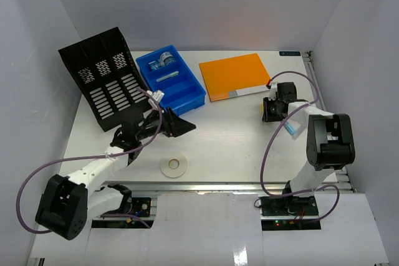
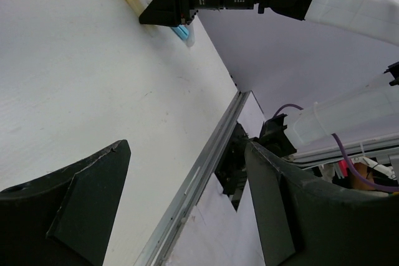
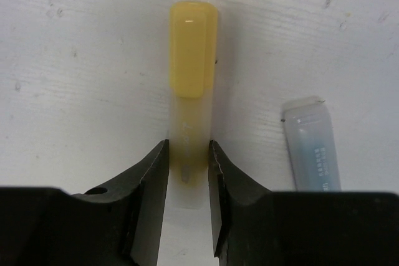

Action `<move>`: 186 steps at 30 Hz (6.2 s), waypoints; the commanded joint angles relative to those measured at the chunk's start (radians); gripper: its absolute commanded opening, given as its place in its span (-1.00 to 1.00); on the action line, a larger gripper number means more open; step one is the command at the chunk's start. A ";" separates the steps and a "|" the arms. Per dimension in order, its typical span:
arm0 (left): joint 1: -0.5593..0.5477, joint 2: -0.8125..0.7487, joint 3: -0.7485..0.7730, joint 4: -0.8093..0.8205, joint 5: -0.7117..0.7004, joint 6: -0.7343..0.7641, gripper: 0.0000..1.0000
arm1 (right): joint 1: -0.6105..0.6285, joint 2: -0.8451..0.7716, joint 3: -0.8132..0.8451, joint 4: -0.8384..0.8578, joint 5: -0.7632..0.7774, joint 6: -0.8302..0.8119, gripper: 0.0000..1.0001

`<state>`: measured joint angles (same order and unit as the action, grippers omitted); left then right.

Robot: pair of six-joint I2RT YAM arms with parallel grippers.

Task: Organize the desk

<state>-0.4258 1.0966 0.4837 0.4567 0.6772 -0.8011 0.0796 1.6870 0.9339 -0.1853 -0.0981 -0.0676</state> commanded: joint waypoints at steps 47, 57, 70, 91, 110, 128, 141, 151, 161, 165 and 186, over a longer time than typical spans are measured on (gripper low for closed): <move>-0.465 0.756 0.834 -0.129 -0.585 -0.023 -0.64 | -0.043 -0.563 -0.183 -0.032 -0.806 -0.285 0.81; -0.377 0.634 0.902 -0.562 -0.775 0.317 -0.67 | -0.114 -0.613 -0.164 -0.146 -0.898 -0.449 0.80; 0.017 0.741 1.200 -0.804 -1.050 0.749 -0.68 | -0.137 -0.631 -0.163 -0.143 -0.887 -0.448 0.80; 0.113 1.116 1.389 -0.688 -1.086 0.970 -0.47 | -0.179 -0.592 -0.162 -0.143 -0.888 -0.446 0.80; 0.059 0.689 1.209 -0.824 -0.702 0.674 0.89 | -0.285 -0.621 -0.189 -0.127 -0.644 -0.492 0.80; 0.068 -0.056 0.212 -0.368 -0.087 0.518 0.93 | -0.284 -0.341 0.021 -0.328 -0.280 -0.683 0.80; 0.068 -0.059 0.197 -0.348 -0.063 0.494 0.93 | -0.262 -0.102 0.026 -0.191 -0.176 -0.679 0.85; 0.068 -0.021 0.174 -0.270 -0.016 0.422 0.93 | -0.256 -0.026 0.013 -0.125 -0.134 -0.696 0.53; 0.067 0.020 0.108 -0.085 0.051 0.200 0.91 | -0.244 0.024 -0.006 -0.110 -0.149 -0.712 0.06; 0.066 0.029 0.091 -0.013 0.040 0.075 0.89 | -0.239 0.029 -0.012 -0.111 -0.169 -0.712 -0.18; -0.219 0.262 0.215 0.107 -0.373 -0.161 0.81 | -0.180 -0.157 0.053 -0.373 -0.597 -0.664 -0.73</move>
<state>-0.6097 1.2987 0.6289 0.5049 0.4107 -0.9279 -0.1339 1.6402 0.9463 -0.4391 -0.5002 -0.7620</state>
